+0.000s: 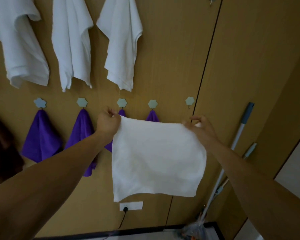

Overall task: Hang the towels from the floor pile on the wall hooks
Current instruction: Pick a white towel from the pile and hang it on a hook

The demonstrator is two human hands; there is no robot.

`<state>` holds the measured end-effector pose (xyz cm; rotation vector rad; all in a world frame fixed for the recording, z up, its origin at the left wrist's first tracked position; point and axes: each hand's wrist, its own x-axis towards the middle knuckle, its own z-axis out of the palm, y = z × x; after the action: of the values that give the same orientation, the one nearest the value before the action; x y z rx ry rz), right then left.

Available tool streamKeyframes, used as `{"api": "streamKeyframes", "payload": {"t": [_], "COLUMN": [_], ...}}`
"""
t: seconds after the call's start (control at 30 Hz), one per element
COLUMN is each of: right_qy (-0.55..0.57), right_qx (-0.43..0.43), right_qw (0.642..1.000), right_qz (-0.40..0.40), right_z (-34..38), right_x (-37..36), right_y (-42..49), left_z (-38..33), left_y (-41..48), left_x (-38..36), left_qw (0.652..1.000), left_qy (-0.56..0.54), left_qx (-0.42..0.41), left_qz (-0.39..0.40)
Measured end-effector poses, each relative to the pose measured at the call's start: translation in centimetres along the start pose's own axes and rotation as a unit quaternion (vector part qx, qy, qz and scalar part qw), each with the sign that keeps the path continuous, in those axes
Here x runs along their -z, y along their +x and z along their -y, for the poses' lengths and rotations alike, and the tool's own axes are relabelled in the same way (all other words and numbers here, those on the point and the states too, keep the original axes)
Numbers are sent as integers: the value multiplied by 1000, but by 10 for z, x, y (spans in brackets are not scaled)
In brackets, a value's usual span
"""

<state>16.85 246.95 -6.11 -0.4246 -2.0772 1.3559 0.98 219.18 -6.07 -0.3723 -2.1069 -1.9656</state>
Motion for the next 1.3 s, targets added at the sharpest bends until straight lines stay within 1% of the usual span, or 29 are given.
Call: {"api": "streamKeyframes", "payload": {"t": [0.07, 0.13, 0.17, 0.23, 0.3, 0.33, 0.37, 0.4, 0.43, 0.47, 0.53, 0.57, 0.6, 0.63, 0.7, 0.73, 0.8, 0.9, 0.97, 1.07, 1.13, 1.23, 1.3], "right_qy": [-35, -33, -24, -9, -32, -48, -56, -60, -66, -66, -16, 21, 47, 55, 41, 31, 28, 88, 114, 97, 101, 108, 109], "right_qx": [-11, -8, 3, 31, 66, 80, 88, 94, 100, 107, 122, 128, 133, 135, 128, 124, 129, 141, 159, 208, 221, 236, 265], "right_qw": [998, 997, 998, 999, 997, 995, 993, 992, 991, 990, 990, 990, 990, 989, 990, 990, 989, 985, 980, 973, 969, 964, 954], "right_qz": [60, 71, 63, 22, -23, -39, -47, -52, -57, -63, -64, -53, -32, -4, 48, 59, 66, 53, 33, -13, -37, -62, -86], "right_z": [5, 7, 11, 17, 25, 29, 33, 37, 41, 45, 54, 60, 66, 74, 87, 92, 105, 127, 144, 167, 180, 205, 227], "right_x": [-3, -5, -7, -14, -21, -23, -25, -26, -26, -26, -27, -27, -26, -24, -15, -11, -2, 8, 11, 9, 6, 2, -2], "right_y": [2, 7, 9, 17, 31, 39, 48, 58, 67, 76, 91, 101, 108, 116, 135, 146, 171, 207, 227, 252, 269, 291, 303], "left_z": [-9, -17, -21, -31, -43, -50, -56, -62, -67, -70, -75, -78, -82, -87, -98, -104, -118, -141, -159, -186, -205, -233, -252], "left_y": [5, 9, 12, 18, 24, 29, 36, 43, 51, 60, 72, 78, 81, 84, 94, 99, 111, 130, 142, 161, 174, 199, 214], "left_x": [1, 1, 0, -4, -10, -15, -21, -28, -35, -42, -57, -65, -72, -78, -93, -99, -111, -128, -140, -157, -164, -166, -162], "left_qw": [999, 997, 996, 984, 948, 928, 915, 912, 919, 935, 968, 976, 979, 977, 959, 949, 936, 922, 920, 927, 920, 909, 900], "left_qy": [-29, -35, -30, 28, 139, 187, 216, 228, 220, 190, 99, 80, 90, 113, 164, 180, 197, 214, 223, 199, 197, 172, 169], "left_qx": [19, 30, 17, -38, -83, -90, -90, -89, -84, -72, -53, -65, -90, -127, -215, -250, -290, -323, -321, -315, -336, -365, -377], "left_qz": [25, 56, 84, 170, 274, 310, 329, 331, 317, 290, 226, 190, 158, 132, 90, 71, 31, -28, -36, -37, -46, -106, -141]}}
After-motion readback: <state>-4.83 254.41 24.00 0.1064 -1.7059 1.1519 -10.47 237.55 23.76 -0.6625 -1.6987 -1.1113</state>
